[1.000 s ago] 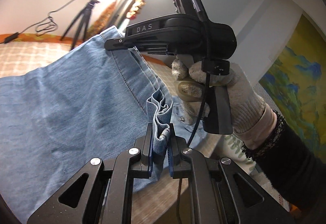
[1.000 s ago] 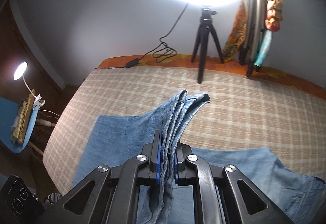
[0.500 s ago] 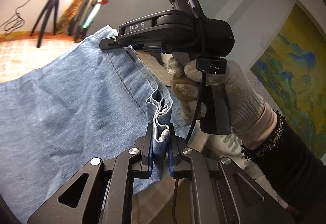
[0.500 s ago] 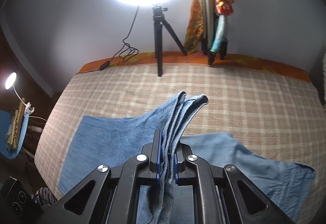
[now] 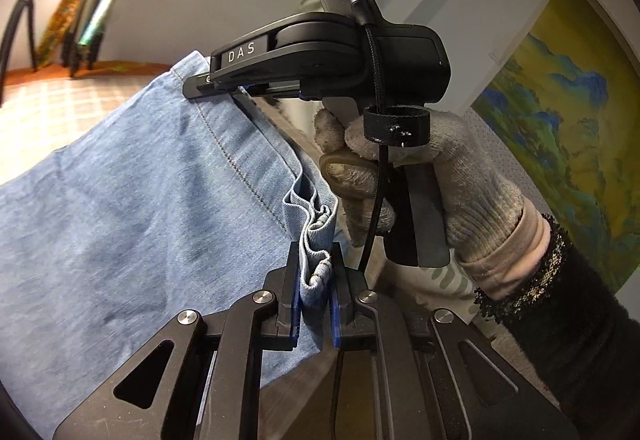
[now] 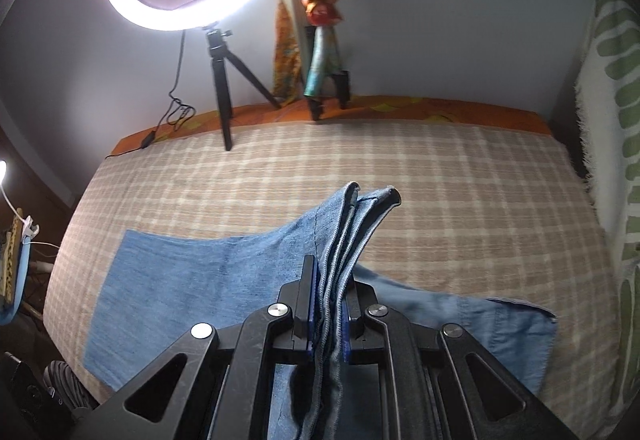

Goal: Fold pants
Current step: 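Lift the leg hem with both tools and fold it over toward the waistband, then open both tools and smooth the folded jeans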

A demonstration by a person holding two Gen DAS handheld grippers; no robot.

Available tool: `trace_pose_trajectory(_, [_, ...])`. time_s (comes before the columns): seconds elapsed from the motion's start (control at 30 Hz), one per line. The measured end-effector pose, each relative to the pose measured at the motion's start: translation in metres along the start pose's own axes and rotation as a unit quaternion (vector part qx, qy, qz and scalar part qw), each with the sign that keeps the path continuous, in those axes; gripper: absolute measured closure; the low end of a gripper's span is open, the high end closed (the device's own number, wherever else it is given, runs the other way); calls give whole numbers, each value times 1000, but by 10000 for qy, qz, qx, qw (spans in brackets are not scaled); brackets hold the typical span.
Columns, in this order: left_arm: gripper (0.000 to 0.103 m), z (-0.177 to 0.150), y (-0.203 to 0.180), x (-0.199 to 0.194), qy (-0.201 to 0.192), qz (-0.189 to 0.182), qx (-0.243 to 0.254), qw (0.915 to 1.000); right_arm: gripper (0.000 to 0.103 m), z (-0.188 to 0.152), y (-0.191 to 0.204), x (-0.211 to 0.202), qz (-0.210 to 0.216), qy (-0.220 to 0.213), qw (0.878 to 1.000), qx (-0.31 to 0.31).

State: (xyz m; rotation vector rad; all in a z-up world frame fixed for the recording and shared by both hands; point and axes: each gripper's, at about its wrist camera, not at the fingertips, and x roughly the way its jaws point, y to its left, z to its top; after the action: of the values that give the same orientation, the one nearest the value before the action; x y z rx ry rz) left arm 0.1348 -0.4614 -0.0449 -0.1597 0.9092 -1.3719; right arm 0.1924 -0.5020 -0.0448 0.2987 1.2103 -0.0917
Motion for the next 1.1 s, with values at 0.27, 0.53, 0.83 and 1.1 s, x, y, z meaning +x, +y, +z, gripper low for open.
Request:
trace_pose_trajectory(0.27, [94,1,-11,40,185,-133,59,9997,96,-16,-60,2,-339,132,9988,328])
trace_pose_trajectory(0.53, [94,-1,-14,66,356,86,225,9991,96,-20,-90,18,-518,219,9976,393])
trace_pose_trajectory(0.83, [85,-13,-19,46,717,251,442,9961,96,-31,-101,48,-715,375,9961,370])
trace_pose_trajectory(1.1, [85,-22,0,-28,500,501,225,9972,72,-39,-108,51,-1155,418,9919,324])
